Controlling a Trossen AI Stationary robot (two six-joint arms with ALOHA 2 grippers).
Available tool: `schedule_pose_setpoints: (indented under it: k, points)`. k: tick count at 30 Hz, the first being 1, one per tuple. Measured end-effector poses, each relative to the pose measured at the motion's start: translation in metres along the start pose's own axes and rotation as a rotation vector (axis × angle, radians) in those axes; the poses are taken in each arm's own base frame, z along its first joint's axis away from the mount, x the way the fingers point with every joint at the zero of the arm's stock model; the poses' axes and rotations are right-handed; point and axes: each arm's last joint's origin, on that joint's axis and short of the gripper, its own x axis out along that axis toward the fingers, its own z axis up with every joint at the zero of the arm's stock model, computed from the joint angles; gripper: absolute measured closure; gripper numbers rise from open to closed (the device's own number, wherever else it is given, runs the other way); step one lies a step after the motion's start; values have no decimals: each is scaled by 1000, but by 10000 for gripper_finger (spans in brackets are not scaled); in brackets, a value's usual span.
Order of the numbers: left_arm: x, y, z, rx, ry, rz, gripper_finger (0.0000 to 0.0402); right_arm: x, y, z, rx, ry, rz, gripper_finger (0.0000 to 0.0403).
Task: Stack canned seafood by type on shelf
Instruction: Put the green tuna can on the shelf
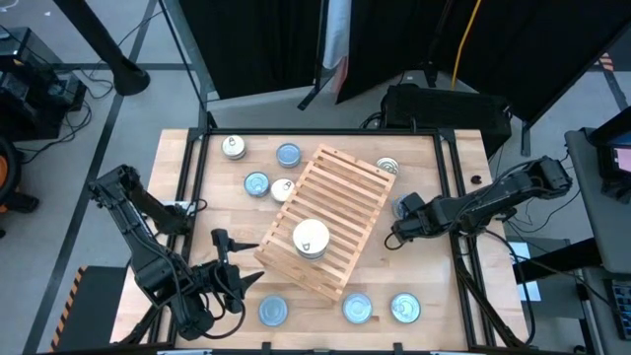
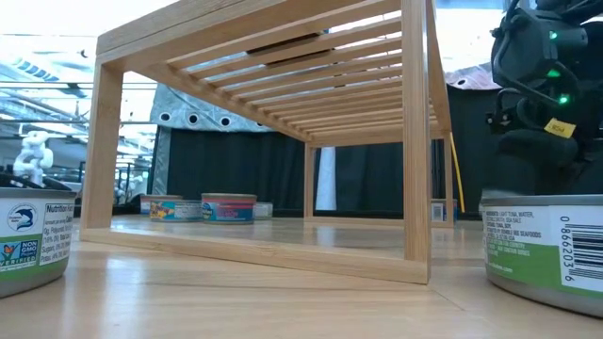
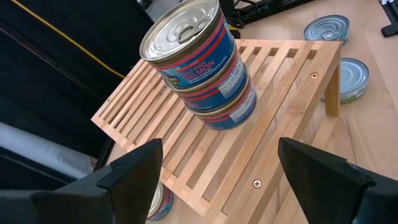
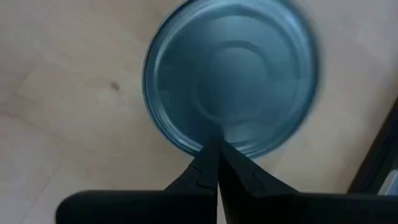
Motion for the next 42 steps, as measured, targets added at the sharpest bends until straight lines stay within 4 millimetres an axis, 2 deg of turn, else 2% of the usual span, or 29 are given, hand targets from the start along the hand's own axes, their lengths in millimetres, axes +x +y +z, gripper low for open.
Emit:
schedule_pose_setpoints:
  k: [3, 15, 18, 24, 29, 42]
  points:
    - [0, 0, 0, 0, 0, 0, 75, 2, 1, -3, -4, 64, 18, 402]
    - [0, 0, 0, -1, 1, -1, 75, -7, 10, -16, -54, 127, 95, 403]
    - [0, 0, 0, -1, 0, -1, 75, -22, 13, -13, -25, 101, 82, 403]
    - [0, 0, 0, 3, -3, 3, 75, -65, 13, -1, 100, -78, 0, 398]
    - [0, 0, 0, 4, -4, 5, 75, -84, 8, 5, 214, -160, -65, 364]
    - [0, 0, 0, 0, -5, 5, 75, -61, 13, -6, 514, -203, -287, 224]
